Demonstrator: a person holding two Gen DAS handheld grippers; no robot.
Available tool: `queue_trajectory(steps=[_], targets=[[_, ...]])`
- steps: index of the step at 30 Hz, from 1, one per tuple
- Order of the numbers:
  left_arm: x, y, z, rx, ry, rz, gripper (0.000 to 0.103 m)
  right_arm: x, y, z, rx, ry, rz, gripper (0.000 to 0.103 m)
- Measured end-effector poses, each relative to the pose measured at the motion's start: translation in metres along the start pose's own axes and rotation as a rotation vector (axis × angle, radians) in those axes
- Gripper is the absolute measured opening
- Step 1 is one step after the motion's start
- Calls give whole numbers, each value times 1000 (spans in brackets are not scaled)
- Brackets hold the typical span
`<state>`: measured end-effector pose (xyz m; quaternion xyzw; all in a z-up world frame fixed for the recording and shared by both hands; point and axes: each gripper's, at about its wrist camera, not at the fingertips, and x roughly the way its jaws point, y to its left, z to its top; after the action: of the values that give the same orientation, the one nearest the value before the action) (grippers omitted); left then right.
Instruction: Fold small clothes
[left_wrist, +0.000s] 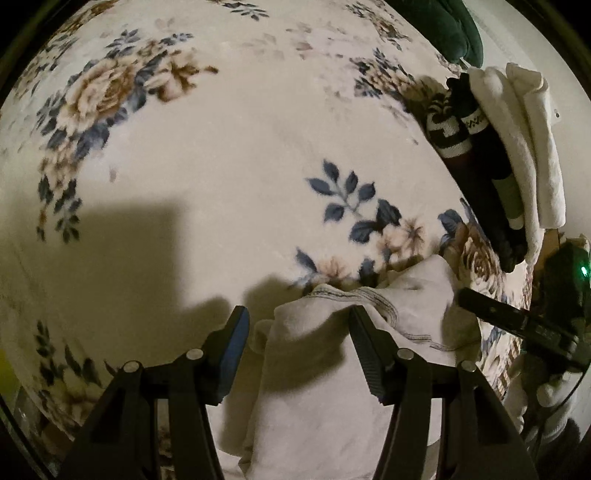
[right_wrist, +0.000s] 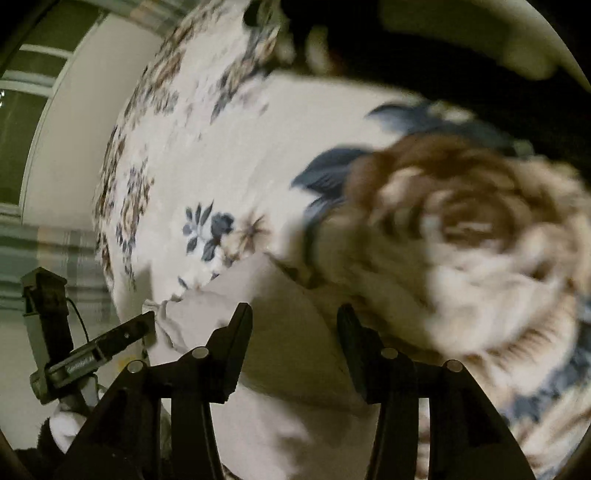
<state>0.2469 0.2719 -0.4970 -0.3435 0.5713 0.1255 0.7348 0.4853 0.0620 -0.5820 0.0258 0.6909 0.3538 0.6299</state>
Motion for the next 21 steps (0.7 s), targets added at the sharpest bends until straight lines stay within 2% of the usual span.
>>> queue_trajectory(steps=[1, 2, 3, 6, 8, 12, 14, 15, 16, 17, 18, 21], targets=[[1, 0, 0, 1, -3, 5, 54, 8, 3, 2, -9, 15, 9, 49], [3, 0, -1, -2, -5, 8, 54, 11, 6, 3, -29, 8, -10, 43], [4, 1, -1, -7, -5, 9, 54, 11, 10, 3, -49, -16, -31, 7], [11, 6, 0, -28, -6, 10, 54, 0, 7, 3, -21, -103, -65, 4], [17, 10, 1, -40, -5, 12, 55, -5, 2, 2, 5, -130, -87, 3], [27, 16, 6, -66, 19, 10, 55, 2, -5, 0, 26, -67, -61, 4], [19, 16, 4, -68, 17, -5, 55, -2, -11, -2, 68, -35, -12, 10], [13, 16, 2, -65, 9, -16, 55, -8, -15, -4, 84, -33, 1, 24], [3, 17, -3, -65, -2, -38, 55, -19, -21, -9, 103, -43, 23, 47], [-2, 19, -8, -72, -6, -63, 55, -28, -27, -15, 122, -58, 44, 54], [-8, 23, -15, -89, -5, -99, 55, -34, -31, -21, 138, -65, 62, 60], [-11, 39, -37, -160, 33, -219, 55, -50, -58, -54, 206, -34, 127, 62]])
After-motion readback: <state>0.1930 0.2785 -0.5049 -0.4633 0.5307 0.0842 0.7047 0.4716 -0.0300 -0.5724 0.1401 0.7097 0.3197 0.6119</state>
